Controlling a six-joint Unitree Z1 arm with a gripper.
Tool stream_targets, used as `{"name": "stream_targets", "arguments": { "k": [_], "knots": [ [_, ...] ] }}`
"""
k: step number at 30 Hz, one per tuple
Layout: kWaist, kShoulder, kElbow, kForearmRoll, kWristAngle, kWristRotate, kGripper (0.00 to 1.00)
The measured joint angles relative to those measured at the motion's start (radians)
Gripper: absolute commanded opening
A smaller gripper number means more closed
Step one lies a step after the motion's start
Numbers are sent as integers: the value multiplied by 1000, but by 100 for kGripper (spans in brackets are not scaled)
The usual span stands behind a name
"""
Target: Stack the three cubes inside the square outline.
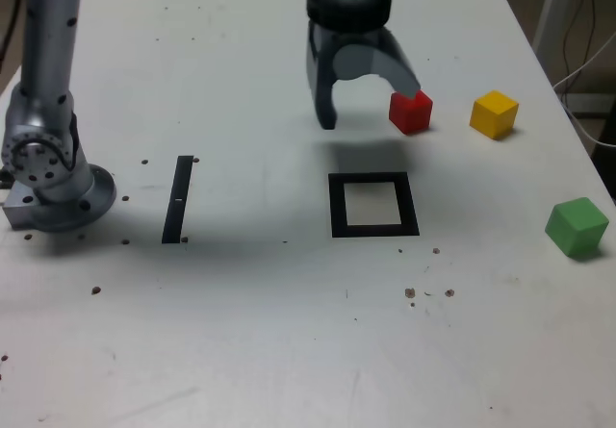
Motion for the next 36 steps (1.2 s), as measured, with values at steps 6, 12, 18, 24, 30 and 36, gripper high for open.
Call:
{"name": "stream_targets", "arguments": {
  "k": [6,12,18,24,30,36],
  "knots": [
    [19,81,-120,54,-1,-37,99],
    [38,168,-245,93,0,-50,99],
    [55,233,-319,120,1,-52,98],
    [80,289,-374,145,1,-52,96],
    [85,323,-392,151,-6,-52,85],
    [93,351,-406,172,-2,-64,53]
  ]
}}
